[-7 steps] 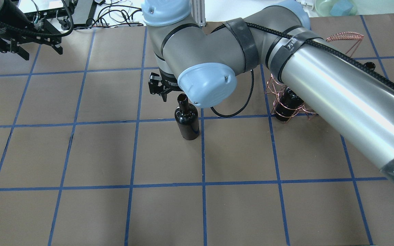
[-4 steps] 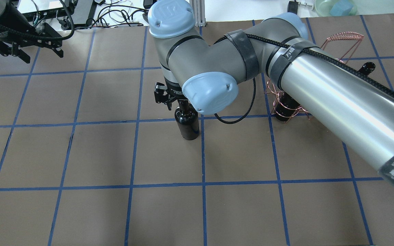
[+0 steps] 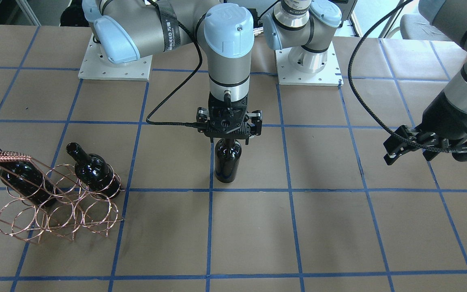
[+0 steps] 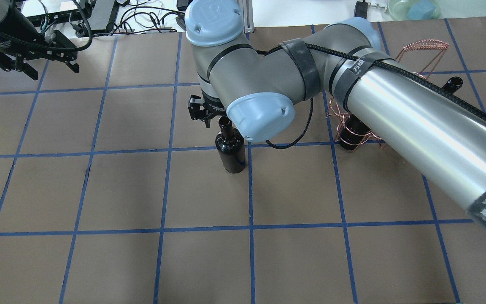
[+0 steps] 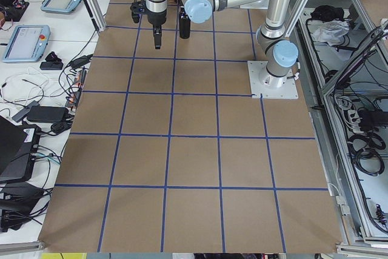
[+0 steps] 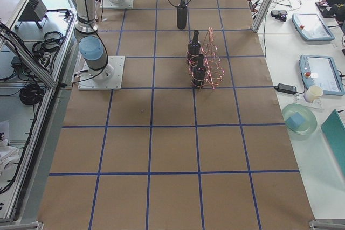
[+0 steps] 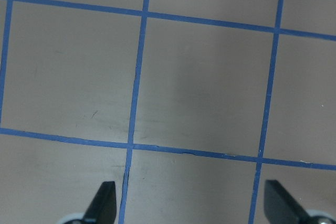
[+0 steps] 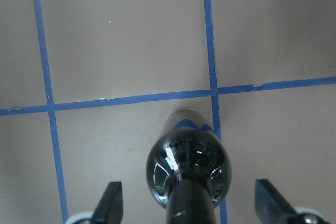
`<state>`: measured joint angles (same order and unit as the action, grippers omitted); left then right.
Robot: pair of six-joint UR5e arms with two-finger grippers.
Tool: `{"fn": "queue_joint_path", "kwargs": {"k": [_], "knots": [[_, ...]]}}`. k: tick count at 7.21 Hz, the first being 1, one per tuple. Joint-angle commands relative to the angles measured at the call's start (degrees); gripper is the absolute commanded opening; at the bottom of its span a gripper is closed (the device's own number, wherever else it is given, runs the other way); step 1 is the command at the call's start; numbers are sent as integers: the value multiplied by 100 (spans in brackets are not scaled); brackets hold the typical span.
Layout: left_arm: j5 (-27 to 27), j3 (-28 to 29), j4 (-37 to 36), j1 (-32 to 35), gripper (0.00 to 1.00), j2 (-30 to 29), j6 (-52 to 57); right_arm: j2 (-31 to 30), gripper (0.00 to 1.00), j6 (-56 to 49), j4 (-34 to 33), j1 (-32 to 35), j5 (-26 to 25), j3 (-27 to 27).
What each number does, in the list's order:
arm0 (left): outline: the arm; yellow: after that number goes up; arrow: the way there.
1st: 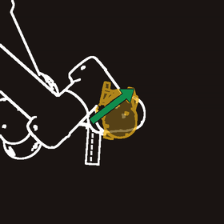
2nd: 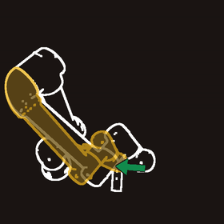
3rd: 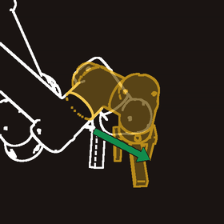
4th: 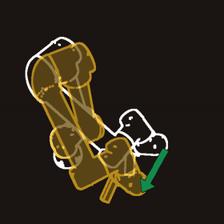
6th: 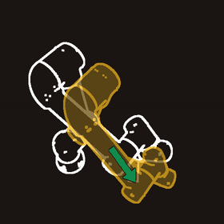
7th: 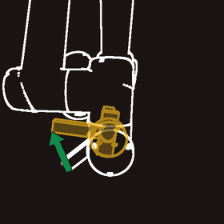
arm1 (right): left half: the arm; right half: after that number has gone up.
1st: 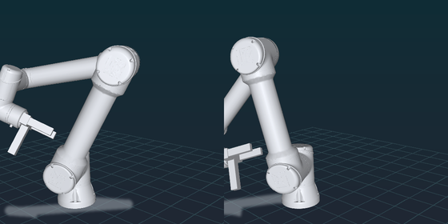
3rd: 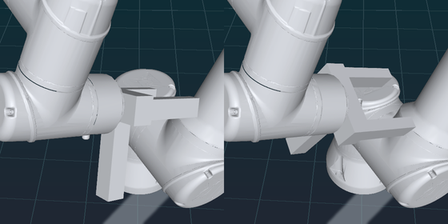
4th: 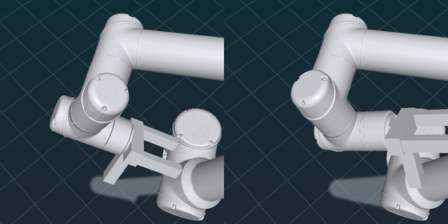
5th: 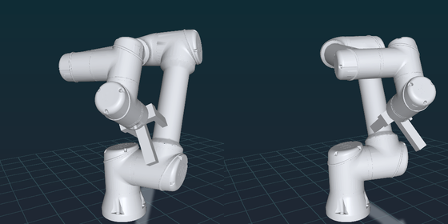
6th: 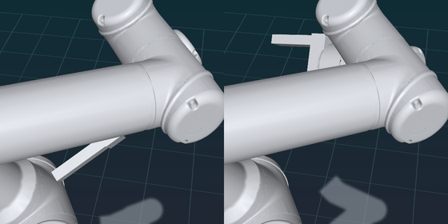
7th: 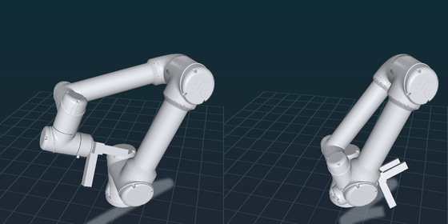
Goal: Place wine into wine basket
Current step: 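Lower the right gripper onto the bottle neck and close it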
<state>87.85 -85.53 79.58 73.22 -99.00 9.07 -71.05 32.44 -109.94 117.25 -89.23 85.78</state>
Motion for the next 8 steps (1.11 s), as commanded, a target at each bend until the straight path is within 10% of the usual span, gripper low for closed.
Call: {"fn": "queue_joint_path", "kwargs": {"k": [1,5,6,8], "knots": [[4,-130,-30,-9,100,4,155,21,77,-1,33,-1,28,17],[-49,-148,-74,-132,100,-48,418,12,73,-18,139,-1,20,53],[-23,-148,-118,-132,100,-49,420,12,51,-36,131,8,72,53],[-14,-165,-118,-132,100,-49,411,12,40,-18,148,-1,82,53]]}}
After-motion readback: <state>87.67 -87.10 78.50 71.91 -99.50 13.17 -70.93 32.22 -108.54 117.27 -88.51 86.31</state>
